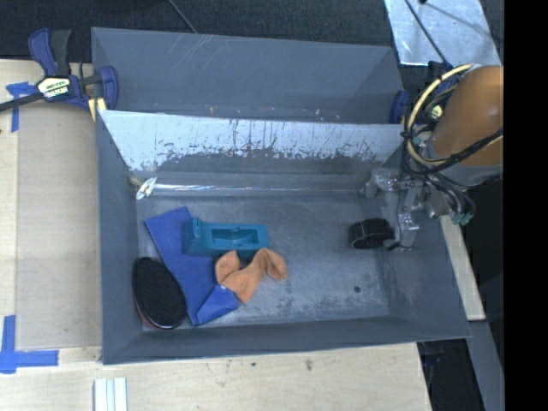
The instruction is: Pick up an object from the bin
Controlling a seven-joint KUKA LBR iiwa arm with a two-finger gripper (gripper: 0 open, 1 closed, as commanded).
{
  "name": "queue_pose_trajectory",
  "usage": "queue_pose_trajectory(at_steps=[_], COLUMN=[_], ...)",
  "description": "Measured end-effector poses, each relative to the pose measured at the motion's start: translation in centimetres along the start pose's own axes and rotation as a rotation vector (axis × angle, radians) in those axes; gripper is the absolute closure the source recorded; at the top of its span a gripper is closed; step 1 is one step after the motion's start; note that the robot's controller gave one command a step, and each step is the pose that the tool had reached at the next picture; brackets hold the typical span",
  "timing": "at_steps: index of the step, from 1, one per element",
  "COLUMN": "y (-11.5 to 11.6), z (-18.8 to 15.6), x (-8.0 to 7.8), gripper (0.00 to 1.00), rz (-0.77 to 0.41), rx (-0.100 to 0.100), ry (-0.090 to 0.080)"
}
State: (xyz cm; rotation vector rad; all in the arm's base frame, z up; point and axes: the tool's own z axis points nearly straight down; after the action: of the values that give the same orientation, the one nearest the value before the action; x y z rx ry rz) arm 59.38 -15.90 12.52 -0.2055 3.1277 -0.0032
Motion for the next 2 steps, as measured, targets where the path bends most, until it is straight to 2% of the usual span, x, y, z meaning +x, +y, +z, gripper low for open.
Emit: queue_pose_trajectory(at_steps=[1, 2], y=[0.1, 0.0], z=[1.5, 4.9], x=[0.2, -0.2], gripper=[0.0, 0.0], rz=[0.153, -0.001], rx=[-0.002, -0.001], ry=[0.006, 0.004])
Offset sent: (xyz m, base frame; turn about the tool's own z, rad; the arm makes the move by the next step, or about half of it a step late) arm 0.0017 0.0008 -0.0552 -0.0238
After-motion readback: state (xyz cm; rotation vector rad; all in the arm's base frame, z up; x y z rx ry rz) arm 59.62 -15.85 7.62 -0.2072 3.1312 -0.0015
